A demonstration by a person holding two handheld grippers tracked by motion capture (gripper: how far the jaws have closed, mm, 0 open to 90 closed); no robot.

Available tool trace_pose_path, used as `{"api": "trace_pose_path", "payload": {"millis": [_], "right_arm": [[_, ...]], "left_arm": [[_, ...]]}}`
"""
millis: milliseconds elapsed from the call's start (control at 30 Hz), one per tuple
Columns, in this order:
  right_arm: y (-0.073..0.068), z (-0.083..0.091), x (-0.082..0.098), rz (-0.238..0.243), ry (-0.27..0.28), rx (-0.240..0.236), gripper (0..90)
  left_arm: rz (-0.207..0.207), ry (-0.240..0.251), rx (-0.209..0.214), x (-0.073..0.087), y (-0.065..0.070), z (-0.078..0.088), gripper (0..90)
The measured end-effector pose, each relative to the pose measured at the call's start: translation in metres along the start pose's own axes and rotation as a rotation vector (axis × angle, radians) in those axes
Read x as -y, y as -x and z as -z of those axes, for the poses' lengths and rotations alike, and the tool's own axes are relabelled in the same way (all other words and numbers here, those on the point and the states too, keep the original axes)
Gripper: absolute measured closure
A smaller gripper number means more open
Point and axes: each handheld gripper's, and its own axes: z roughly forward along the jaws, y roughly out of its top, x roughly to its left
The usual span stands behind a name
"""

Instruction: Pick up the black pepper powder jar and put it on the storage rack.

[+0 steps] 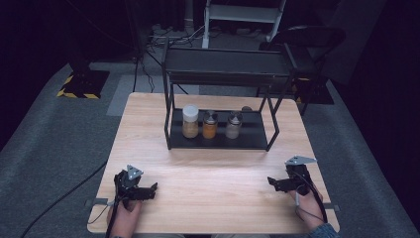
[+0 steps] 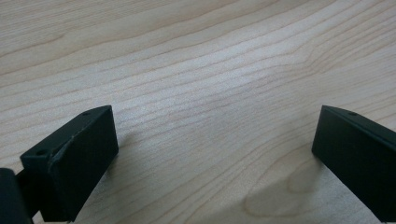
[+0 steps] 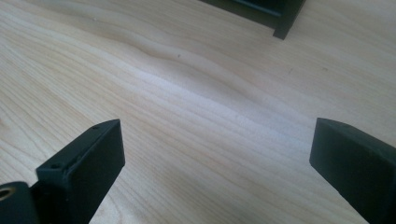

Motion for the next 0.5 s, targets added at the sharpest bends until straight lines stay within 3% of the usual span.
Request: {"api": "trace_pose_path", "payload": {"millis": [500], "right_arm": [[-0.003,-0.023,0.028,0.016,-0.003,0.026,0.0]], "left_arm": [[0.0,0.0,0.0,0.0,0.0,0.0,0.2]]}}
